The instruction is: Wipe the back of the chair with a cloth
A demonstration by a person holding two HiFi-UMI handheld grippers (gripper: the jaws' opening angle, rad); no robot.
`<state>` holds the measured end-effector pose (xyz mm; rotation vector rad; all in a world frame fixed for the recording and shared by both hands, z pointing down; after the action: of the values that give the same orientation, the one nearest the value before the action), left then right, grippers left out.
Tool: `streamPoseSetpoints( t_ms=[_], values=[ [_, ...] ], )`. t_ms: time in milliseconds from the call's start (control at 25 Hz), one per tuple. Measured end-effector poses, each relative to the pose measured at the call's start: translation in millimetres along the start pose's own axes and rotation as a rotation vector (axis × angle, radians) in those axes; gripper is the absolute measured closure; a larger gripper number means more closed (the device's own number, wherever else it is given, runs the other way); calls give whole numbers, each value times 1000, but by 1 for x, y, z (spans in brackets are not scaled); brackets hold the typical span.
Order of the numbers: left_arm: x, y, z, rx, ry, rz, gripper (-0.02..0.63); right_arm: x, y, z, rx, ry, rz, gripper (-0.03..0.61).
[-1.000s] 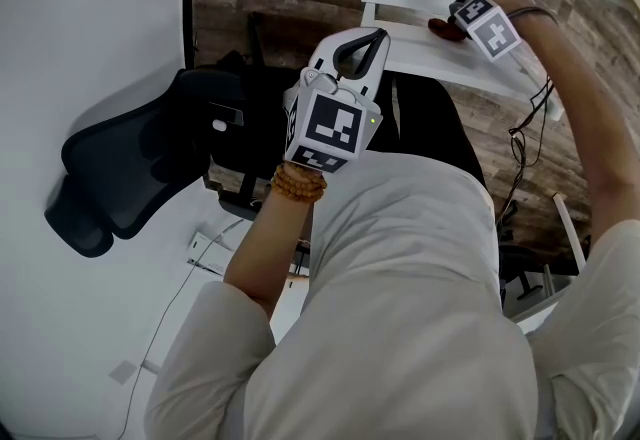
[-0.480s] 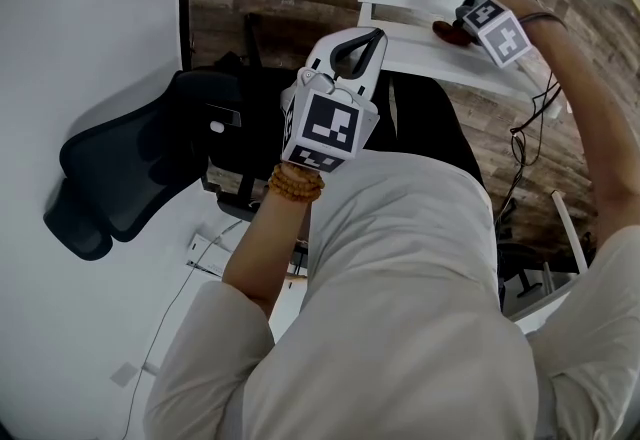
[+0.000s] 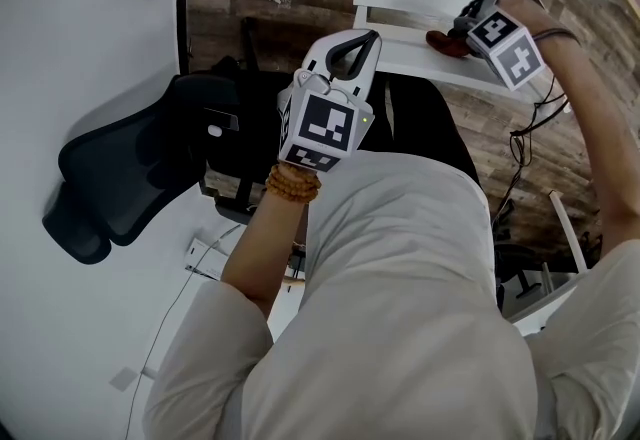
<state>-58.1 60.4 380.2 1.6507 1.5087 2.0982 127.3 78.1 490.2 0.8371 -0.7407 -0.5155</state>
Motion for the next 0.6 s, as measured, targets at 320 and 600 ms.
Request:
streamPoseSetpoints(
  t_ms=[320, 600],
  values=[
    [1, 1, -1, 2, -2, -4, 580, -21, -36, -10, 55, -31, 0, 491],
    [1, 0, -1, 2, -1, -8, 580, -31, -52, -25, 67, -58, -21, 491]
  ],
)
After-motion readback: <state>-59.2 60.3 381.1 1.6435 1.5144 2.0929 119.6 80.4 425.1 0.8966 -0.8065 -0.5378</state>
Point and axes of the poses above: the fingertips, and each gripper's own axes: y forward along the fingers, z to its right, x out of its underside, the point moved 5 cm from there along -y, backward along the fingers, and after that the axes turned 8 degrees about -x, right-handed, at the moved point
